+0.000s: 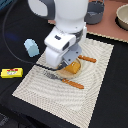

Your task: Place the bread, butter, and milk from the table onto the serving area.

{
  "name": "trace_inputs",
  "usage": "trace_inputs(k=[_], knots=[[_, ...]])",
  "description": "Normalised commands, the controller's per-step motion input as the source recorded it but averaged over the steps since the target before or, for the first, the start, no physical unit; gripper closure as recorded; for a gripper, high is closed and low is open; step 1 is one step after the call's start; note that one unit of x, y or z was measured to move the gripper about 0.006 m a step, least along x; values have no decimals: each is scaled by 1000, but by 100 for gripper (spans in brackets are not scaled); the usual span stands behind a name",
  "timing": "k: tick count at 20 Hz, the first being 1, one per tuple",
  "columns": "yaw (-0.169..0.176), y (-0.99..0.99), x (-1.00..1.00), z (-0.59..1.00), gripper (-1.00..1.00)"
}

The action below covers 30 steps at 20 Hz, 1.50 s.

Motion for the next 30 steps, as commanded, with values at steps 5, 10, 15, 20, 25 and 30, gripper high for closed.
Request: trace_inputs(k=[5, 10, 15, 20, 25, 30], knots=[[-230, -139, 410, 299, -100], [-134, -419, 35, 137, -100], [14, -534, -720, -235, -100], [81, -312, -698, -82, -100], [187, 37, -490, 427, -100], [196, 68, -490, 410, -100]])
